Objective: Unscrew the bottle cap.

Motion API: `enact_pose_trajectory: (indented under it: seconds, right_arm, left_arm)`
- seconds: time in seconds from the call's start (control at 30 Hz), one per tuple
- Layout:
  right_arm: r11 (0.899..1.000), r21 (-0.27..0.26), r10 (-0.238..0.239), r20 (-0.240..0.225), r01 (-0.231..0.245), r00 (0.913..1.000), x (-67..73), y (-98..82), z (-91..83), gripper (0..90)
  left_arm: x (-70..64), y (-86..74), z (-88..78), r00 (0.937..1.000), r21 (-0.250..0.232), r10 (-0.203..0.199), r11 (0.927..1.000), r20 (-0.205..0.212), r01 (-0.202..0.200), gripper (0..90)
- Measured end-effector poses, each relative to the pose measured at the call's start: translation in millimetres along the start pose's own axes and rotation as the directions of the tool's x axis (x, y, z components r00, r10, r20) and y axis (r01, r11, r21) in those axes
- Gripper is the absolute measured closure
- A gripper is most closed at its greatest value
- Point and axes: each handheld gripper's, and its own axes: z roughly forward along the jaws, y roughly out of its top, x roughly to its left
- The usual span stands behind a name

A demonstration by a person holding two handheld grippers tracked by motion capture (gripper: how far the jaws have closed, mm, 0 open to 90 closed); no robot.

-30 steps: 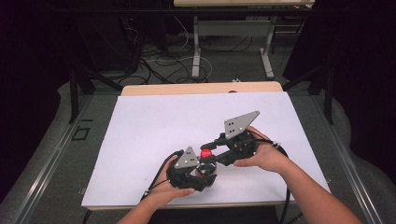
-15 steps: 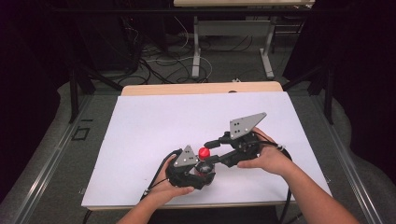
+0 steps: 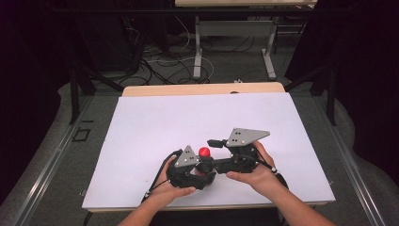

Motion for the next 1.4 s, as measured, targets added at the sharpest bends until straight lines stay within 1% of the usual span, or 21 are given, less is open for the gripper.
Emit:
enact_pose_trajectory:
  seconds: [0.1, 0.2, 0.23, 0.27, 0.33, 0.5, 0.63, 0.67, 0.7, 0.73, 0.8, 0.87, 0.9, 0.97, 1.07, 1.13, 1.23, 1.27, 1.3, 1.37, 1.4]
  right_arm:
    - [1.0, -0.019, 0.0, 0.021, 0.001, 0.9998, 5.1, -1.8, 4.3, 43.7]
    - [1.0, -0.012, -0.01, 0.069, 0.011, 0.9976, 10.9, -1.6, 5.2, 52.0]
    - [1.0, -0.016, -0.017, 0.077, 0.018, 0.9968, 11.9, -1.4, 5.2, 58.3]
    - [1.0, -0.014, -0.008, 0.069, 0.009, 0.9976, 12.5, -1.1, 5.3, 60.4]
    - [0.999, -0.016, -0.029, 0.068, 0.03, 0.9972, 13.7, -0.8, 6.2, 60.8]
    - [0.999, 0.027, -0.045, -0.014, 0.045, 0.9989, 3.8, 2.7, 5.3, 61.2]
    - [0.994, 0.047, -0.097, -0.107, 0.102, 0.9895, -5.4, 7.5, 4.4, 61.2]
    - [0.992, 0.059, -0.106, -0.135, 0.115, 0.9851, -8.7, 8.8, 3.9, 61.3]
    - [0.991, 0.043, -0.122, -0.161, 0.13, 0.9794, -11.2, 9.4, 5.1, 61.2]
    - [0.987, 0.043, -0.144, -0.191, 0.155, 0.9711, -14.0, 10.5, 5.2, 61.2]
    - [0.983, 0.071, -0.151, -0.233, 0.172, 0.9607, -18.1, 12.6, 4.4, 61.2]
    - [0.975, 0.086, -0.175, -0.277, 0.206, 0.9447, -22.1, 15.5, 4.7, 61.2]
    - [0.968, 0.085, -0.198, -0.31, 0.234, 0.93, -24.4, 17.0, 4.8, 61.2]
    - [0.966, 0.087, -0.197, -0.359, 0.243, 0.9123, -29.4, 19.8, 5.1, 61.2]
    - [0.958, 0.072, -0.22, -0.437, 0.278, 0.8722, -36.6, 22.9, 5.6, 61.2]
    - [0.954, 0.057, -0.233, -0.47, 0.293, 0.8512, -40.0, 23.0, 6.5, 61.2]
    - [0.949, 0.044, -0.248, -0.501, 0.311, 0.8291, -44.5, 21.8, 8.6, 61.0]
    - [0.947, 0.04, -0.254, -0.507, 0.318, 0.8232, -45.7, 21.6, 9.4, 60.9]
    - [0.948, 0.038, -0.254, -0.505, 0.316, 0.8247, -46.3, 21.3, 9.8, 60.1]
    - [0.951, 0.045, -0.245, -0.488, 0.305, 0.8378, -46.4, 21.0, 9.7, 57.2]
    - [0.951, 0.05, -0.243, -0.488, 0.304, 0.8386, -46.4, 21.0, 9.1, 57.2]
  left_arm:
    - [-0.4, 0.1, 0.1, 1.0, 0.005, -0.008, 1.0, -0.002, 0.008, 29.8]
    - [0.0, 0.3, -0.3, 1.0, 0.005, -0.003, 1.0, -0.003, 0.003, 29.8]
    - [-0.2, 0.4, -0.4, 1.0, 0.005, -0.004, 1.0, -0.004, 0.004, 29.8]
    - [-0.2, 0.3, -0.4, 1.0, 0.004, -0.004, 1.0, -0.004, 0.004, 29.8]
    - [-0.2, 0.1, -0.4, 1.0, 0.005, -0.004, 1.0, 0.0, 0.004, 29.8]
    - [-0.3, -0.2, 0.1, 1.0, 0.005, 0.002, 1.0, 0.008, -0.002, 29.8]
    - [-1.2, 0.4, -0.5, 0.9999, 0.001, 0.004, 1.0, 0.014, -0.004, 29.8]
    - [-1.4, 0.5, -0.6, 0.9998, 0.0, 0.009, 1.0, 0.02, -0.009, 29.8]
    - [-1.8, 0.5, -0.7, 0.9996, 0.001, 0.017, 0.9999, 0.022, -0.017, 29.8]
    - [-2.1, 0.6, -0.4, 0.9996, 0.003, 0.016, 0.9999, 0.024, -0.016, 29.8]
    - [-3.4, 0.6, 0.5, 0.9994, 0.006, 0.024, 0.9997, 0.026, -0.025, 29.9]
    - [-4.4, 0.6, 1.2, 0.999, 0.0, 0.031, 0.9995, 0.034, -0.031, 29.9]
    - [-5.6, 0.9, 0.5, 0.9985, 0.003, 0.029, 0.9996, 0.046, -0.029, 29.9]
    - [-6.7, 1.5, 0.1, 0.9982, -0.007, 0.031, 0.9995, 0.052, -0.03, 29.9]
    - [-7.9, 2.4, -1.0, 0.9973, -0.011, 0.037, 0.9993, 0.064, -0.037, 29.9]
    - [-8.3, 2.2, -0.4, 0.9972, -0.009, 0.043, 0.9991, 0.061, -0.043, 29.9]
    - [-8.4, 1.6, 0.3, 0.9972, 0.003, 0.044, 0.999, 0.061, -0.044, 29.9]
    - [-7.6, 1.4, 0.5, 0.9971, 0.003, 0.041, 0.9991, 0.064, -0.042, 29.9]
    - [-7.3, 1.3, 0.4, 0.9973, 0.001, 0.037, 0.9993, 0.063, -0.037, 29.9]
    - [-6.8, 1.3, -0.1, 0.9977, 0.002, 0.038, 0.9993, 0.056, -0.038, 29.9]
    - [-6.5, 1.2, -0.2, 0.9979, -0.002, 0.036, 0.9994, 0.054, -0.036, 29.9]
